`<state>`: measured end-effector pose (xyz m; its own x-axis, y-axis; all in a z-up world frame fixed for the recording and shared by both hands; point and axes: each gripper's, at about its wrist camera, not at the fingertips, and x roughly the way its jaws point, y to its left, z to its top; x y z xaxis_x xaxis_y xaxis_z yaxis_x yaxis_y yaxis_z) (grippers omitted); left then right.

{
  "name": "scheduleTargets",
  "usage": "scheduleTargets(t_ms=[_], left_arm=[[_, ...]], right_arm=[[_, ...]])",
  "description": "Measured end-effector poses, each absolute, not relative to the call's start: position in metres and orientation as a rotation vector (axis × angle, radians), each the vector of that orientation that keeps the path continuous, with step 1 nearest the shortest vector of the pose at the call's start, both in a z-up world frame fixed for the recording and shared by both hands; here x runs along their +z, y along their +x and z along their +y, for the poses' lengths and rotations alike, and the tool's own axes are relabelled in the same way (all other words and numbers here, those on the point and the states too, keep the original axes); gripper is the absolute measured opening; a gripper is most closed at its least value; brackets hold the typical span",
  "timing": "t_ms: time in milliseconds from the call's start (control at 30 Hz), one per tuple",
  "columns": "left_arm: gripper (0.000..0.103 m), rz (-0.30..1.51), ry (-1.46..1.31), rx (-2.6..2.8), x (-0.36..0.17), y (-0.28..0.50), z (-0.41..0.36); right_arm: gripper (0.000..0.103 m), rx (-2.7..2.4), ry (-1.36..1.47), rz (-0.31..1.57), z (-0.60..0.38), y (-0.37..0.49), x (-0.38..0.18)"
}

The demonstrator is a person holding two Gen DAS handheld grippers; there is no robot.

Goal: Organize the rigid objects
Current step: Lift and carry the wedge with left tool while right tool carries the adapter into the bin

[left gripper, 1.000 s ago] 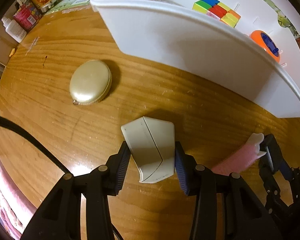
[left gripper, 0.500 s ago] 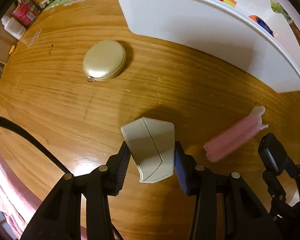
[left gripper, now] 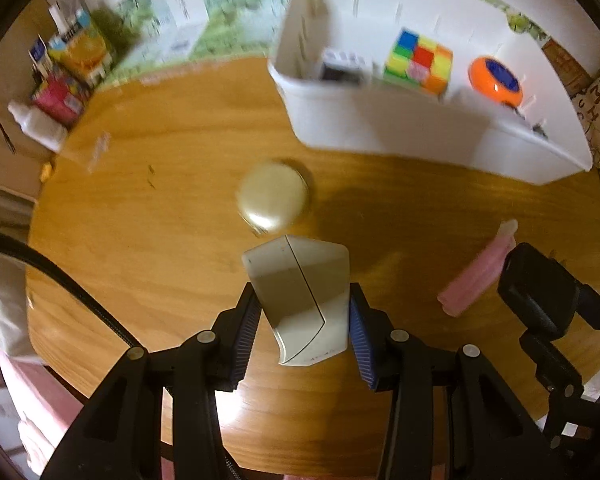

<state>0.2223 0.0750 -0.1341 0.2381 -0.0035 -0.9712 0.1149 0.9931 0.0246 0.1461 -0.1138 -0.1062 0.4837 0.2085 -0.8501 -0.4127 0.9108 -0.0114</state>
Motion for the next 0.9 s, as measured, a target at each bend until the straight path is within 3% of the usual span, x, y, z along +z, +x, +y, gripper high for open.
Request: scheduleTargets(t_ms=[500,900], left_arm=[[0.046,1.088,0.199,-0.124,-0.051,0.291,0.077],[0.046,0.927,0.23,-0.154,-0.024,0.345,0.06]], right_arm=[[0.042,0.392,-0.261,0.849,-0.045,0.186,-0.065],[0.042,0.357,-0.246,0.776,-0.034,0.223,-0.051]])
